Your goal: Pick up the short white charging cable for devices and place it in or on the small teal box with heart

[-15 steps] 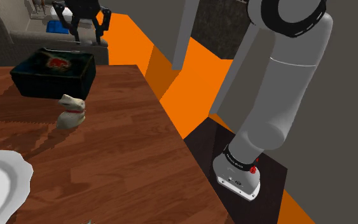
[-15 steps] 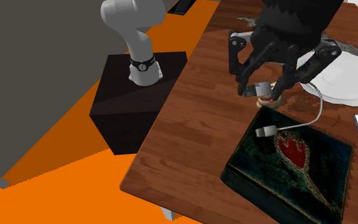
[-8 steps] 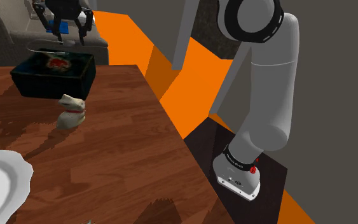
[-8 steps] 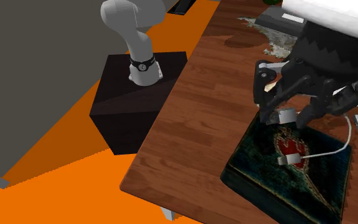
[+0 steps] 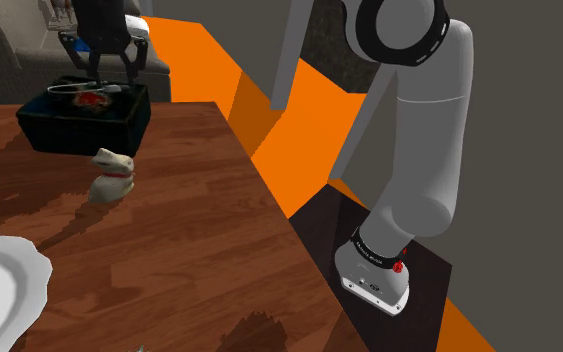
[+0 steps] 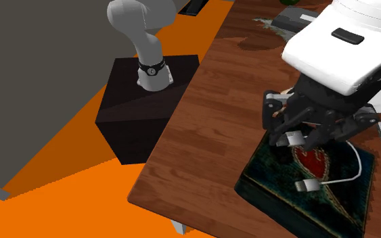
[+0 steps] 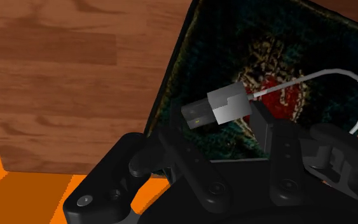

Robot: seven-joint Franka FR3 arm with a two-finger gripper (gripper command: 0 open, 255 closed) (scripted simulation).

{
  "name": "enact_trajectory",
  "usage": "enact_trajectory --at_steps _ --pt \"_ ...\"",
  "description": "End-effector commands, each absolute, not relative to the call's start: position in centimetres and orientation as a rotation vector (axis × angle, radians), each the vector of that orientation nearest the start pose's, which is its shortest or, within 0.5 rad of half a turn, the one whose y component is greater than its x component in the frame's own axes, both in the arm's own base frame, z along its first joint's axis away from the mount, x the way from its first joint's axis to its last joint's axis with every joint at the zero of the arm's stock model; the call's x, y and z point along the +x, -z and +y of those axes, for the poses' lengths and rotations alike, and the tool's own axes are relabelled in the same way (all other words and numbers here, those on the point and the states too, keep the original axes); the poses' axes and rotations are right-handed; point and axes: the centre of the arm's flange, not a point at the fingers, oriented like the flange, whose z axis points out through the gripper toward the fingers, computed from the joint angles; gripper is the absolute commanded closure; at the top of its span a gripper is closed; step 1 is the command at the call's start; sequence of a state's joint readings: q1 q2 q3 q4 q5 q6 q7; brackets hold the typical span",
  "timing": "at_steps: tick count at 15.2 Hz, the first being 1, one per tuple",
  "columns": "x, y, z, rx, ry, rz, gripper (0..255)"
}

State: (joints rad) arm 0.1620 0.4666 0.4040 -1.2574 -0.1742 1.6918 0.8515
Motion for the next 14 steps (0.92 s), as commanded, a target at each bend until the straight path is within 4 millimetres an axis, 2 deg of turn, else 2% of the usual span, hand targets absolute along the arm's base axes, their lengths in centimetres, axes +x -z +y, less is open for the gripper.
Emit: enact_trajectory --at_steps 1,2,10,11,14 --pt "61.73 -49.91 30.35 -3.1 -0.001 0.475 255" --pt "61.73 -49.41 30.35 -3.1 -0.001 0.475 255" --pt "61.73 -49.41 30.35 -3.1 -0.001 0.475 255" --pt "61.73 -49.41 30.35 -3.1 -0.001 0.475 0" --pt "61.73 -49.41 30.35 -3.1 -0.001 0.475 0"
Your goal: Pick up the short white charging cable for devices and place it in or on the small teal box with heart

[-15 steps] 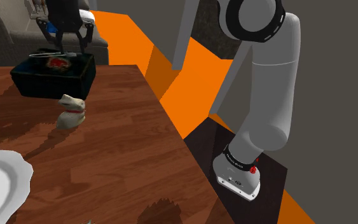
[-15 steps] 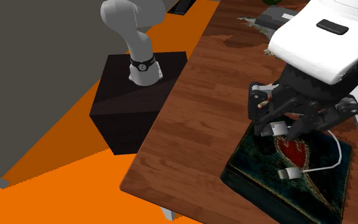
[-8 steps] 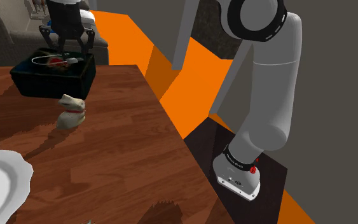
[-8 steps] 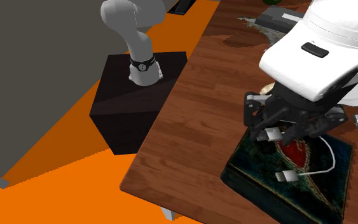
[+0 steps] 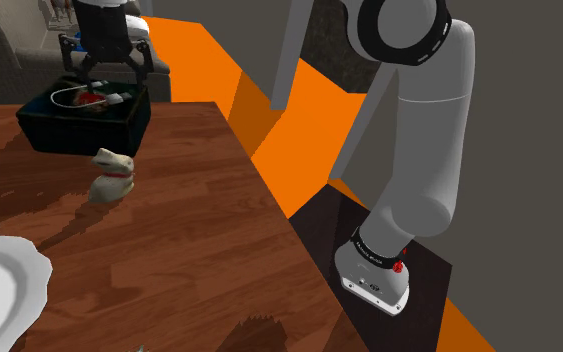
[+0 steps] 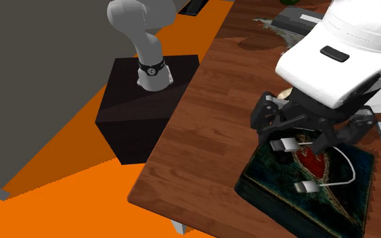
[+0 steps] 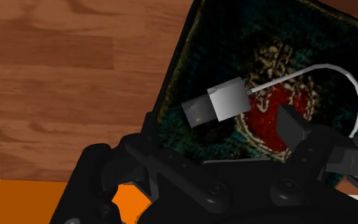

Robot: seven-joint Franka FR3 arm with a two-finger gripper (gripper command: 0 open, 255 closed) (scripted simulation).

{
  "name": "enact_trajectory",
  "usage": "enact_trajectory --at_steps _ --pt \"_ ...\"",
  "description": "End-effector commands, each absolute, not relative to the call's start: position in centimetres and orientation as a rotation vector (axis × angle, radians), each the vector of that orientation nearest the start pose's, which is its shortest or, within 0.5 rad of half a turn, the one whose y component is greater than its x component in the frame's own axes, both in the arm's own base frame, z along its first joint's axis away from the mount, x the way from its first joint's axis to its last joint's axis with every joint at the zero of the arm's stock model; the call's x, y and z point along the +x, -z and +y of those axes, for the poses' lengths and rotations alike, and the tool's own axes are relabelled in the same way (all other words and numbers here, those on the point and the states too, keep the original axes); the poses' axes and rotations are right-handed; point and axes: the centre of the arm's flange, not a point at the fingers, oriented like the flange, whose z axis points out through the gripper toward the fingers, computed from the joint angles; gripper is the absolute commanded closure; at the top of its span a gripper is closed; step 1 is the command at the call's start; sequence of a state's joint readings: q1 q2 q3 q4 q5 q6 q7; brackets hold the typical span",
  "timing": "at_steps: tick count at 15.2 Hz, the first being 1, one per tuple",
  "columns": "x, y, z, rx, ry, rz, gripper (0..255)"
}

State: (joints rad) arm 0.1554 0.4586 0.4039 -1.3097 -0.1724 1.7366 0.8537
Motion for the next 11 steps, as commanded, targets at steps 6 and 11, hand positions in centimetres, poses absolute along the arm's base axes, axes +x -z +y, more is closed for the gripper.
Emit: enact_trajectory --at_steps 6,11 --pt "61.7 -54.4 30.3 -3.1 -0.001 0.475 0" --pt "61.7 -54.4 30.3 -3.1 -0.001 0.475 0"
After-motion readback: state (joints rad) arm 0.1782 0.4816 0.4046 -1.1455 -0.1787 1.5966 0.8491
